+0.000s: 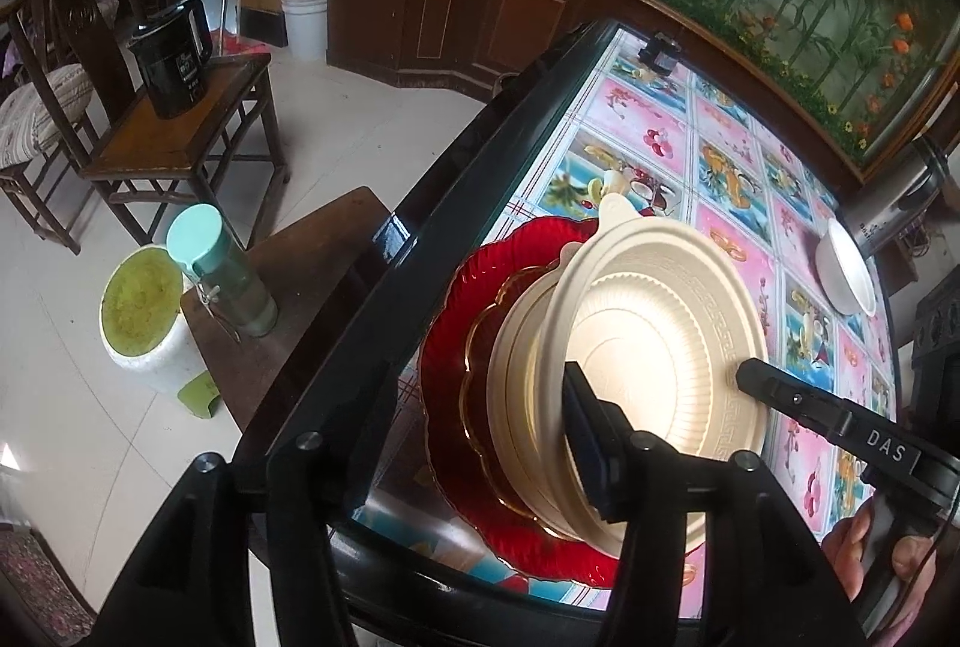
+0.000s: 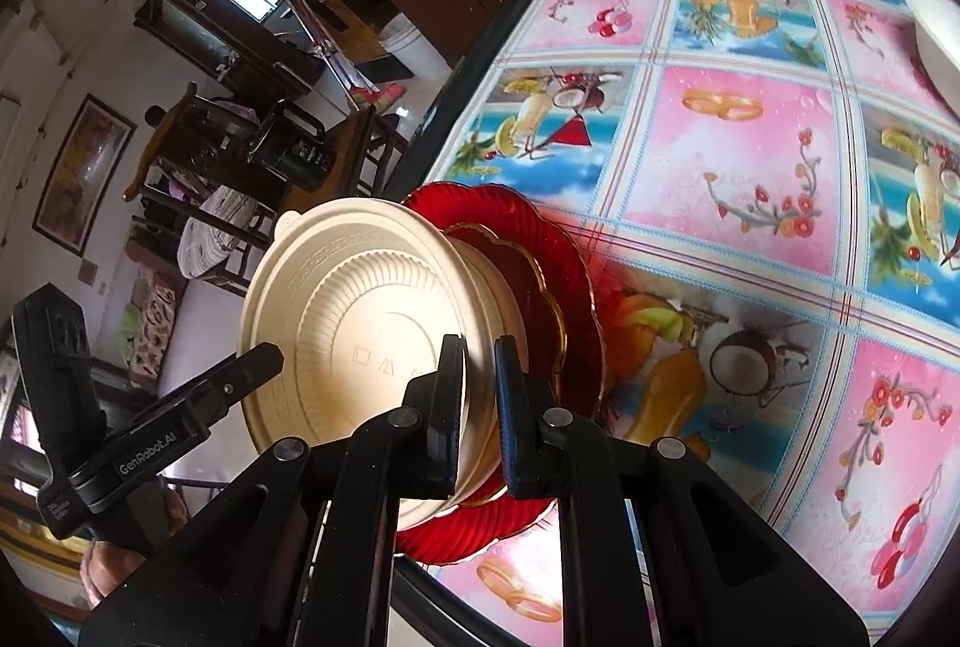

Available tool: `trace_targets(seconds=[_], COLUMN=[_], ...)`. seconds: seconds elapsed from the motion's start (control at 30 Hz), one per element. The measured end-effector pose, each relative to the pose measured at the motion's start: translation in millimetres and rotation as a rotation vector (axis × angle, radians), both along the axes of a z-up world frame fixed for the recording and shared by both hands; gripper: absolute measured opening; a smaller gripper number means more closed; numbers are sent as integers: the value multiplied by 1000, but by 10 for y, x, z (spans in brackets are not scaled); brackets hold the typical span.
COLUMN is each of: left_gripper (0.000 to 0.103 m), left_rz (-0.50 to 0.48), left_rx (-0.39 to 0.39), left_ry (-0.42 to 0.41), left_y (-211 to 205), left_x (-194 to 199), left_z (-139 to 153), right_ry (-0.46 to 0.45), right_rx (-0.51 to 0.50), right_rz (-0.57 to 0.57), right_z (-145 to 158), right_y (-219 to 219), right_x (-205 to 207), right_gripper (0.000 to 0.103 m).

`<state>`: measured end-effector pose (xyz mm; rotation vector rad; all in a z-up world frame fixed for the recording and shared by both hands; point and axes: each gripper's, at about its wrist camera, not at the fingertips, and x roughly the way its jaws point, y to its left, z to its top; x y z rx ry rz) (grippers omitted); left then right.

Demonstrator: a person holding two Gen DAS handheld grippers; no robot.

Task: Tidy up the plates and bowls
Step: 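Lower the beige plate onto the stack and open the right gripper, then move the right gripper to a white foam plate and grasp its rim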

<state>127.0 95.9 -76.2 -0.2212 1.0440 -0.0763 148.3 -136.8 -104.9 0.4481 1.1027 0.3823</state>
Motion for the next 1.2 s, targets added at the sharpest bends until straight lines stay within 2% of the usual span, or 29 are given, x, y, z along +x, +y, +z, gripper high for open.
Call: trace_targets(seconds=[0.1, 0.23, 0.43, 0.6, 0.67, 0.77, 0.83, 0.9, 1.0, 1.07, 1.2], left_gripper=[61, 67, 67, 68, 68, 70, 78, 79, 79, 79, 79], left_rz=[-20, -5, 88, 104, 82, -2, -71, -129, -232, -291, -331], left_rx=[20, 46, 69, 28, 11, -2, -7, -21, -33, -70, -149], left_ry=[-10, -33, -100, -168, -201, -242, -259, -263, -223, -154, -57], left_y=[-20, 50, 231, 135, 7, -305, -585, -836, -1311, -1642, -2158], left_x=[-11, -41, -120, -184, -237, -310, -341, -342, -276, -175, 48], left_z=[34, 79, 236, 404, 478, 599, 663, 698, 680, 620, 544], right_ry=[10, 31, 44, 4, -25, -51, -66, -68, -69, -62, -69], right_rx=[-8, 40, 53, 111, 123, 103, 81, 69, 36, 13, 6], right_rz=[-17, -21, 12, 40, 21, -56, -124, -186, -294, -363, -483], right_z=[-20, -25, -14, 74, 122, 174, 197, 206, 224, 245, 308], right_y=[-23, -74, -31, -114, -236, -580, -890, -1190, -1702, -2026, -2688], right_x=[16, 27, 25, -21, -61, -135, -203, -271, -410, -493, -625], right_gripper=[10, 10, 11, 12, 12, 12, 12, 12, 11, 11, 11])
